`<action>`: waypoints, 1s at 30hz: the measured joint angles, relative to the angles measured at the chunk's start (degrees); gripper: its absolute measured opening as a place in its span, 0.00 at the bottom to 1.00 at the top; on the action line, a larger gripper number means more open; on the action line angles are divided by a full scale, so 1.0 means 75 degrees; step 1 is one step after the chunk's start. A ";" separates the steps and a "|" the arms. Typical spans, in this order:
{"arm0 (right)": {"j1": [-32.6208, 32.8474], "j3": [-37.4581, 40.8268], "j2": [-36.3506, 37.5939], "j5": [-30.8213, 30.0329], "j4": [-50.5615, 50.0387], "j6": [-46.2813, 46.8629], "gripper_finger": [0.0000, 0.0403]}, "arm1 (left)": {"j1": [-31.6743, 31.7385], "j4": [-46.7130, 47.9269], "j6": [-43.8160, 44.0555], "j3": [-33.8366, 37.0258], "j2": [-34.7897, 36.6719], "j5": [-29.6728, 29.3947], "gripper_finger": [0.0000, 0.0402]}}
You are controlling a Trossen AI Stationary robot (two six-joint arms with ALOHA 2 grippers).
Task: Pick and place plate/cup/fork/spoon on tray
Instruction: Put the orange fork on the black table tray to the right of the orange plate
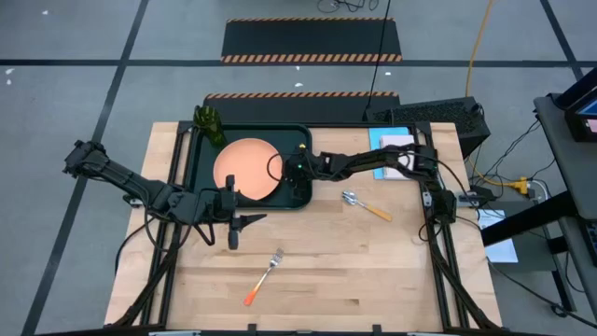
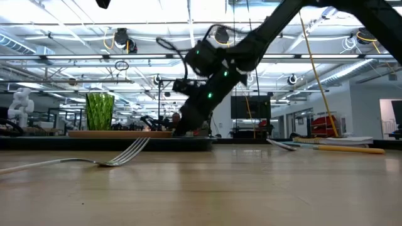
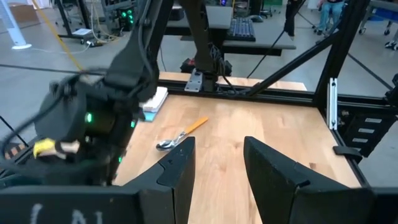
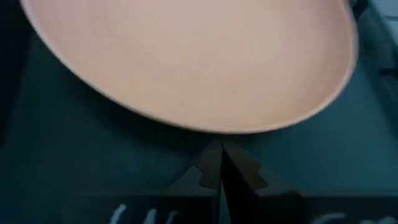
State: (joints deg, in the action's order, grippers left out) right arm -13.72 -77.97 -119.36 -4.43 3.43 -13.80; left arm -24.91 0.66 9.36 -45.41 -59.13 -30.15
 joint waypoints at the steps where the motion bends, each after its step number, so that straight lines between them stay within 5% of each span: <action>1: 0.0049 -0.0003 0.0169 -0.0001 -0.0351 0.0084 0.00 | 0.0003 0.0050 0.0003 0.0000 0.0000 0.0000 0.35; 10: 0.1177 0.0475 0.2138 -0.0151 -0.3555 0.1450 0.00 | -0.0261 0.0134 0.0000 -0.0032 -0.0196 -0.1122 0.35; 15: 0.2231 0.1916 0.3884 -0.0905 -0.3301 0.2299 0.00 | -0.0507 0.0554 0.0478 -0.0632 -0.0623 -0.1434 0.35; 22: 0.3323 0.4154 0.6411 -0.1834 -0.2511 0.3312 0.00 | -0.0669 0.2212 0.1312 -0.2287 -0.2369 -0.1718 0.35; 30: 0.3508 0.4916 0.8199 -0.1862 -0.2754 0.4015 0.00 | -0.1141 0.5194 0.3501 -0.4030 -0.4771 -0.1148 0.35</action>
State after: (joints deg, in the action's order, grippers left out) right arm 12.60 -41.10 -57.87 -18.39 -17.23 16.31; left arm -33.47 39.62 35.62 -75.63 -94.91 -38.76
